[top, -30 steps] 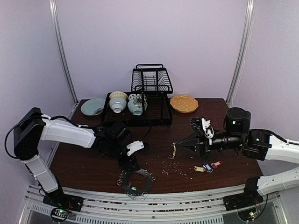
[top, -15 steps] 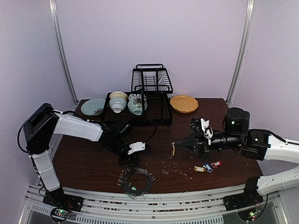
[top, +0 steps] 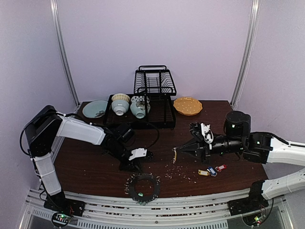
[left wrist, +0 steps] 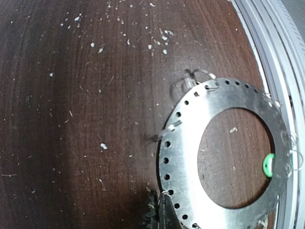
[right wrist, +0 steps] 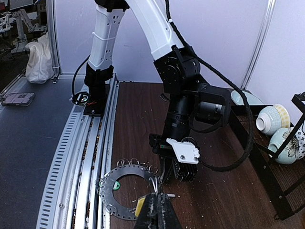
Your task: Put the keys on the keyring
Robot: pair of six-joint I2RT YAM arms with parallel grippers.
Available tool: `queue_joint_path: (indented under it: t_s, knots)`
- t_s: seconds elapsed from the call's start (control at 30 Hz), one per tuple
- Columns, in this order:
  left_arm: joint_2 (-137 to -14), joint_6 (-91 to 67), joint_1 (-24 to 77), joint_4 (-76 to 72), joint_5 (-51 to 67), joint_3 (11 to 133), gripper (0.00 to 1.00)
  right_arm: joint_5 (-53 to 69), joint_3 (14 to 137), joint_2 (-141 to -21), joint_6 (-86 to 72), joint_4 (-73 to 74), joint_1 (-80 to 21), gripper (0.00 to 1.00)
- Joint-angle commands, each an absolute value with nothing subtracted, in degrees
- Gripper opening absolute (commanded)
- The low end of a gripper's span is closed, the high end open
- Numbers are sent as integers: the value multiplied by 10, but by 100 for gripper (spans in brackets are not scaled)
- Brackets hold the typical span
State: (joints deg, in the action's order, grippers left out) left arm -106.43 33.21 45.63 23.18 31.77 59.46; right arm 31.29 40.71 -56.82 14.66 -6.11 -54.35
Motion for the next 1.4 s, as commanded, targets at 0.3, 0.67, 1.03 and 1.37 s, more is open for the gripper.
queue_joint_path:
  t_s: [0.3,0.67,1.03,1.37]
  knots:
    - [-947,318,456,234,226,583,0,304,420,-579,171,-61,-541,0]
    - [-894,414,402,204,-29,672,0,299,428,-582,178,-58,-540,0]
    - [-1009,510,334,155,-68,806,0,293,429,-575,180,-51,-539,0]
    - [-1042,530,312,144,-65,818,0,293,428,-578,178,-54,-539,0]
